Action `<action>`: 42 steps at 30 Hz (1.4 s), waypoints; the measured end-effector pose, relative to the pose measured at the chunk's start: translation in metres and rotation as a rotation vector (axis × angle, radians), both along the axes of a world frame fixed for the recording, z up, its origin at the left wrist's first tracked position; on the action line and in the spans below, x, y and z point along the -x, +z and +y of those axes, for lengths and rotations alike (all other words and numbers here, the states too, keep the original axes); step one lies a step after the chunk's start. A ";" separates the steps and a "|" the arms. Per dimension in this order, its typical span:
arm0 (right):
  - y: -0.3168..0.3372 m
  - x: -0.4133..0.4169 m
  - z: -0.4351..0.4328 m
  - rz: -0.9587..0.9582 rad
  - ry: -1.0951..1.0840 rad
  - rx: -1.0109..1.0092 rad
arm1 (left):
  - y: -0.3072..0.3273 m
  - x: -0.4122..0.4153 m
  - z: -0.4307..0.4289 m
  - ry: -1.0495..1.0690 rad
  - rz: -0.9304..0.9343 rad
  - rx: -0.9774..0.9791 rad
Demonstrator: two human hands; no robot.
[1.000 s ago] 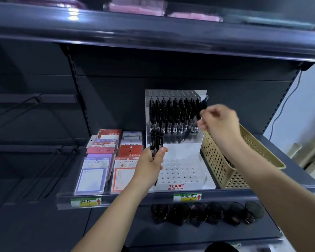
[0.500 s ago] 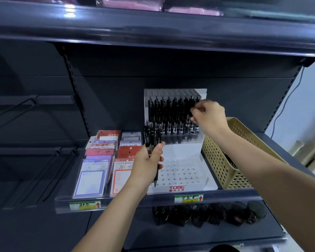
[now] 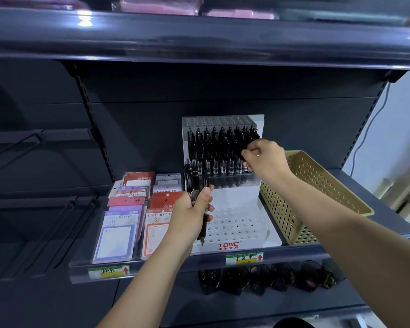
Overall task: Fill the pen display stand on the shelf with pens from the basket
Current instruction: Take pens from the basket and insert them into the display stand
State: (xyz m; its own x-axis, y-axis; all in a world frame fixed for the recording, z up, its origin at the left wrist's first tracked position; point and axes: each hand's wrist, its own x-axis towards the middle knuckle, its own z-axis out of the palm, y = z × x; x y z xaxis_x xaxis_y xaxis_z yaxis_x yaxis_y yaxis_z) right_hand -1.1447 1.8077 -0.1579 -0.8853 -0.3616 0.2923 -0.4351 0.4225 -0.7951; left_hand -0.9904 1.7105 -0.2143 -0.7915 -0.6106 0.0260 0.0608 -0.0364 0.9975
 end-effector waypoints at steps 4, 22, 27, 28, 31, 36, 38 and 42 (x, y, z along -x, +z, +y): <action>-0.001 -0.018 0.009 0.064 -0.098 0.147 | 0.003 -0.001 0.004 -0.025 0.007 -0.011; -0.025 -0.058 0.032 -0.440 0.372 0.146 | -0.002 0.010 0.020 -0.106 -0.014 0.049; 0.006 -0.032 0.040 -0.272 0.139 0.217 | 0.000 0.011 0.002 0.000 -0.008 0.013; 0.013 -0.024 0.041 -0.210 0.073 0.231 | 0.000 0.011 -0.002 0.027 -0.032 0.070; 0.027 -0.005 0.039 -0.062 -0.062 0.256 | -0.001 0.009 -0.007 0.062 -0.075 0.179; 0.029 0.002 0.026 0.058 -0.094 0.211 | -0.004 0.008 -0.004 0.054 -0.078 0.175; 0.027 0.003 0.022 0.096 -0.100 0.164 | -0.003 0.007 -0.004 0.056 -0.090 0.185; 0.018 0.006 0.016 0.098 -0.085 0.101 | -0.003 0.006 -0.007 0.023 -0.115 0.120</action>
State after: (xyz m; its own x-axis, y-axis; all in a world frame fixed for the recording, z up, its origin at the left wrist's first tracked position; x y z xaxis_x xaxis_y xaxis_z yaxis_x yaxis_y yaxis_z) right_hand -1.1511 1.8233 -0.1398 -0.8769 -0.2513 0.4099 -0.4789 0.3807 -0.7910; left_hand -0.9960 1.7039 -0.2169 -0.7794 -0.6264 0.0097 -0.0547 0.0834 0.9950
